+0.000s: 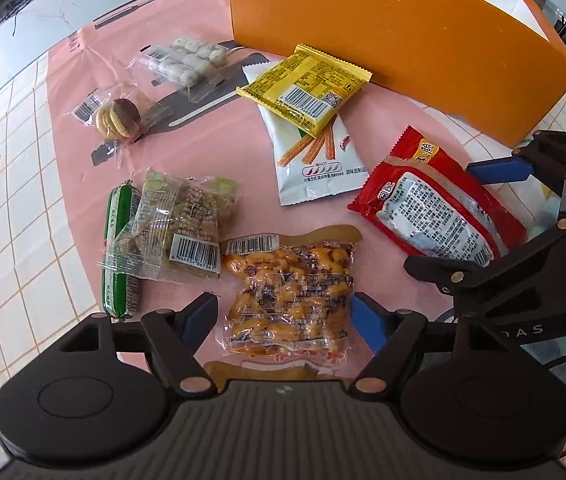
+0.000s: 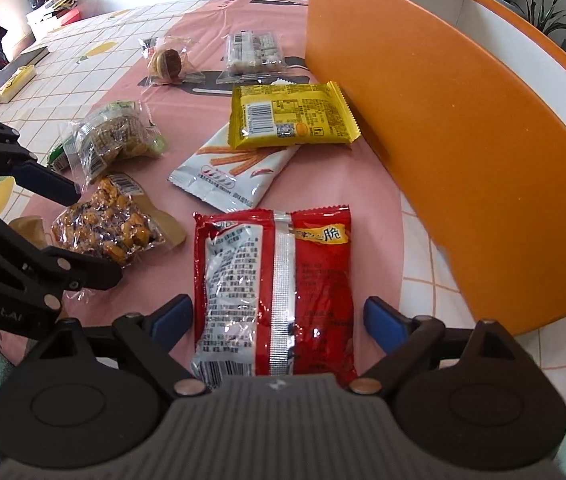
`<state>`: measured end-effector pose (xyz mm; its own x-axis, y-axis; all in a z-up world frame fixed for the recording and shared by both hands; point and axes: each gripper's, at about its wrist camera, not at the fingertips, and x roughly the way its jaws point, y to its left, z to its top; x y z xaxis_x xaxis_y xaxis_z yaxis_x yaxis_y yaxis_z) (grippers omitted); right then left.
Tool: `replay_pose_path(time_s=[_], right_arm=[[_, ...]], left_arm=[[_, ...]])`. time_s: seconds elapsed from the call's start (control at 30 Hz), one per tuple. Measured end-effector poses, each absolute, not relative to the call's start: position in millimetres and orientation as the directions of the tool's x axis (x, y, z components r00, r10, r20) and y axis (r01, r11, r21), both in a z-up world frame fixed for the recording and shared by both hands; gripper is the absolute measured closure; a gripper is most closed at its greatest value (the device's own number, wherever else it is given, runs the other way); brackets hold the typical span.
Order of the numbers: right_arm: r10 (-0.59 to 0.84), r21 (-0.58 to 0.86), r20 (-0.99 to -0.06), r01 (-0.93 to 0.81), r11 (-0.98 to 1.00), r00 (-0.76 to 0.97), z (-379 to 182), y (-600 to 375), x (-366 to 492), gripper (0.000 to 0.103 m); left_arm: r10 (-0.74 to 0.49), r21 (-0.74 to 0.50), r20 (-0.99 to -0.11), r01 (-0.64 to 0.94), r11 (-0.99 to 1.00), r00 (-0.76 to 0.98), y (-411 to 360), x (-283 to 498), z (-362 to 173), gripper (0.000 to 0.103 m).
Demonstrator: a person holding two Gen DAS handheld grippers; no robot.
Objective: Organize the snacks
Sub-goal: 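Grasp the peanut packet with the left tool while the right tool grasps the red-and-white bag, then carry both packets into the orange box and open both tools to release them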
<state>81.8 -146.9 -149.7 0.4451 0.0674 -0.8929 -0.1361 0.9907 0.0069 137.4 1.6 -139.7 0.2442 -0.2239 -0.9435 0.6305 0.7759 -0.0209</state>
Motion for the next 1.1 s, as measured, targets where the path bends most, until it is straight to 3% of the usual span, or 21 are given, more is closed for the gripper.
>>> replay_pose_path(time_s=[0.17, 0.4, 0.57, 0.77, 0.9, 1.1], right_arm=[[0.068, 0.007, -0.891, -0.136, 0.991, 0.448, -149, -147, 79, 0.014], [0.059, 0.000, -0.901, -0.136, 0.991, 0.430, -146, -151, 74, 0.020], [0.052, 0.000, -0.908, -0.124, 0.992, 0.417, -145, -157, 71, 0.021], [0.051, 0.003, -0.906, -0.113, 0.994, 0.420, -144, -161, 67, 0.023], [0.047, 0.008, -0.901, -0.090, 0.996, 0.431, -143, -165, 65, 0.030], [0.071, 0.055, -0.894, -0.050, 0.997, 0.441, -141, -173, 66, 0.035]], left_arm=[[-0.240, -0.057, -0.943, 0.597, 0.800, 0.232, 6, 141, -142, 0.013], [-0.177, -0.003, -0.950, 0.559, 0.829, 0.258, -4, 137, -144, 0.010], [-0.150, 0.024, -0.947, 0.527, 0.849, 0.285, -9, 135, -146, 0.000], [-0.146, 0.027, -0.937, 0.480, 0.877, 0.318, -11, 130, -147, 0.000], [-0.170, -0.001, -0.926, 0.451, 0.892, 0.336, -9, 125, -144, 0.019], [-0.174, -0.031, -0.923, 0.385, 0.922, 0.343, -5, 122, -138, 0.025]])
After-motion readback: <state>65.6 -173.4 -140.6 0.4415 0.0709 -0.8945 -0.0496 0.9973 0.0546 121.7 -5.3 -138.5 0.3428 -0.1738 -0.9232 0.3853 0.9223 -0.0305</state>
